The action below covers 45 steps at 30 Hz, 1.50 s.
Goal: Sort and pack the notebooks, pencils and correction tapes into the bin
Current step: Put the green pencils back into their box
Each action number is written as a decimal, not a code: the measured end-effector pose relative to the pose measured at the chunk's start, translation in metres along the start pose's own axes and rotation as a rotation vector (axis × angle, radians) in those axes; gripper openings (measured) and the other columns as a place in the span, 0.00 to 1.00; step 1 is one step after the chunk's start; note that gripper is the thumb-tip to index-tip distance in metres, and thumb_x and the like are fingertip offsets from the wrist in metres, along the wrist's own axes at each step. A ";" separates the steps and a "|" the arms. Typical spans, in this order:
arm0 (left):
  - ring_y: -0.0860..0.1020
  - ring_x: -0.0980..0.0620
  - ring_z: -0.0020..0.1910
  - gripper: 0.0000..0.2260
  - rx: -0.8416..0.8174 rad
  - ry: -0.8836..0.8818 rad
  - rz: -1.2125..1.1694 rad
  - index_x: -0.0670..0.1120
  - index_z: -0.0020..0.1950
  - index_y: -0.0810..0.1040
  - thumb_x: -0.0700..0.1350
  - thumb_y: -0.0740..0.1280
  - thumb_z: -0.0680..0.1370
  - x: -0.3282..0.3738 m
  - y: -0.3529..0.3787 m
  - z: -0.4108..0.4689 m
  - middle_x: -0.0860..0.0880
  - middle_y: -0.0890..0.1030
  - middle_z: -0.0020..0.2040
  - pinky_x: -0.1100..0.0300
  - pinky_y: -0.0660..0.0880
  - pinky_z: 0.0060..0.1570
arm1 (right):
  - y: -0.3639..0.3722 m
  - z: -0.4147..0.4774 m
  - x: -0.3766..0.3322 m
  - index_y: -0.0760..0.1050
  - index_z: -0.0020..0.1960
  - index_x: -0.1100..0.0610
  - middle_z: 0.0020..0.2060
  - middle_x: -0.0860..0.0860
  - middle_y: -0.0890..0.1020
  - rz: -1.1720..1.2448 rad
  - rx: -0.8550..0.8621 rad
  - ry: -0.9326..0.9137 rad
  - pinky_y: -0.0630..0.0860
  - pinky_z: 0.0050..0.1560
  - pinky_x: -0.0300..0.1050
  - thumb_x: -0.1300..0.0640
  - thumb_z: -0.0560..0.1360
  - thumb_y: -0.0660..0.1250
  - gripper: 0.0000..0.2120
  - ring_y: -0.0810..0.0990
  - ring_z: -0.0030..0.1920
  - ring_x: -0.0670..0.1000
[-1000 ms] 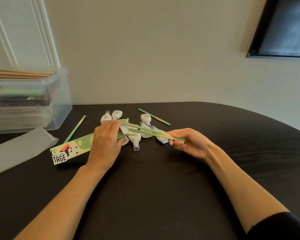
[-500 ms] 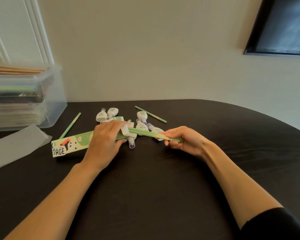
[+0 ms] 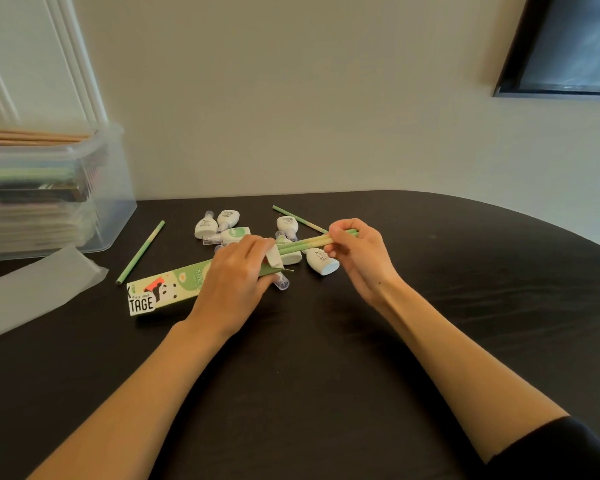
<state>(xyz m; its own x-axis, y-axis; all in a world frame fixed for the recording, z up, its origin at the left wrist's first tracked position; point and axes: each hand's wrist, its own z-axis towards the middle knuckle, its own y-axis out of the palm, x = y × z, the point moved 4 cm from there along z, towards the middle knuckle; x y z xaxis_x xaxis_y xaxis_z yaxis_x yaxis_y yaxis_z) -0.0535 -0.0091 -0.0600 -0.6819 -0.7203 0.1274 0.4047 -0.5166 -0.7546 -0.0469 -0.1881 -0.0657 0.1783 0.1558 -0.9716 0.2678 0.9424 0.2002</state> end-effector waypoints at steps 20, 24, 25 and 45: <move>0.75 0.40 0.55 0.20 0.021 -0.191 0.026 0.38 0.61 0.74 0.40 0.72 0.71 -0.004 0.003 0.000 0.39 0.77 0.57 0.49 0.70 0.53 | 0.043 -0.032 0.012 0.77 0.58 0.53 0.58 0.47 0.79 -0.088 -0.328 0.077 0.71 0.60 0.41 0.53 0.81 0.51 0.17 0.74 0.61 0.45; 0.74 0.41 0.58 0.20 0.028 -0.217 0.042 0.39 0.63 0.73 0.41 0.70 0.73 -0.008 0.003 0.000 0.40 0.76 0.59 0.51 0.68 0.55 | 0.049 -0.031 0.015 0.71 0.65 0.54 0.56 0.44 0.79 -0.091 -0.337 0.074 0.66 0.63 0.42 0.49 0.81 0.49 0.20 0.71 0.65 0.45; 0.73 0.42 0.59 0.20 0.026 -0.219 0.042 0.39 0.64 0.72 0.42 0.70 0.73 -0.009 0.003 0.000 0.41 0.76 0.60 0.52 0.68 0.56 | 0.048 -0.029 0.015 0.71 0.65 0.54 0.54 0.44 0.80 -0.093 -0.321 0.060 0.65 0.65 0.44 0.48 0.81 0.48 0.20 0.70 0.65 0.45; 0.72 0.44 0.55 0.21 0.026 -0.414 0.167 0.41 0.66 0.69 0.44 0.68 0.75 -0.059 0.004 0.010 0.42 0.73 0.60 0.53 0.66 0.53 | -0.013 0.081 0.030 0.73 0.62 0.59 0.61 0.56 0.71 -1.106 0.239 0.030 0.70 0.56 0.48 0.50 0.76 0.65 0.19 0.66 0.64 0.55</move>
<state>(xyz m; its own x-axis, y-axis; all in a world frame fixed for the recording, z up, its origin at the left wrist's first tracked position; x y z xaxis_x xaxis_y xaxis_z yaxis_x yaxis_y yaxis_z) -0.0059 0.0264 -0.0637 -0.3068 -0.9166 0.2564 0.5069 -0.3854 -0.7711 0.0319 -0.2200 -0.0874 -0.2907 -0.7180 -0.6324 0.4395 0.4869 -0.7548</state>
